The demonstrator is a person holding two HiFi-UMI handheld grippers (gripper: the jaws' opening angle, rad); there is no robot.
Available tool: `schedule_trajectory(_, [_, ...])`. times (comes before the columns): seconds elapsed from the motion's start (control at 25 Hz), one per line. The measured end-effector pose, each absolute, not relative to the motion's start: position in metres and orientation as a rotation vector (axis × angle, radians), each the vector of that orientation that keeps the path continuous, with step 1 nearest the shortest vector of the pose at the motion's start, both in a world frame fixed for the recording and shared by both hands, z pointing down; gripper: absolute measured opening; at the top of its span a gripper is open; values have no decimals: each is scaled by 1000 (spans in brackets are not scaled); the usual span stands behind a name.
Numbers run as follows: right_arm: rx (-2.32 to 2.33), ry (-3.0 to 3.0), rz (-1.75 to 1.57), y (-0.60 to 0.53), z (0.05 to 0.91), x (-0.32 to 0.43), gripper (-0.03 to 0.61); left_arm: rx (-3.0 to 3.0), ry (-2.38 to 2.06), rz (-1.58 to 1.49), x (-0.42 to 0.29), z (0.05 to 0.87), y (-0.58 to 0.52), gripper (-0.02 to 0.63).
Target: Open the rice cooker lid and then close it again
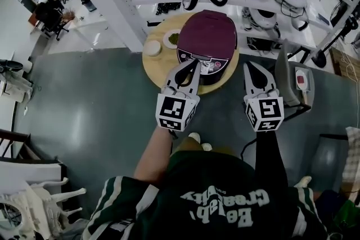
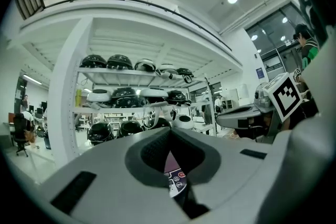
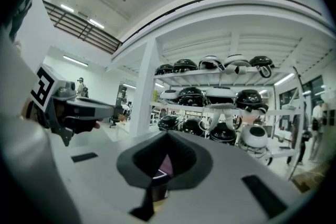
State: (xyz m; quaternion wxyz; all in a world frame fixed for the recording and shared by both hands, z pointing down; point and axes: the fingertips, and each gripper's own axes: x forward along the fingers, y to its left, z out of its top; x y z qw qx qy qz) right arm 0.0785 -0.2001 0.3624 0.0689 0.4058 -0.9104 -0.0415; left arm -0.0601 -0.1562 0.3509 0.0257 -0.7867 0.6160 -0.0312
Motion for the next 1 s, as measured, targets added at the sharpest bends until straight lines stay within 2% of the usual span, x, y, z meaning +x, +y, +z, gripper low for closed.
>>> schedule_trajectory(1.0, [1265, -2700, -135, -206, 367, 90, 3, -2424, 1924, -148, -72, 357, -151, 0])
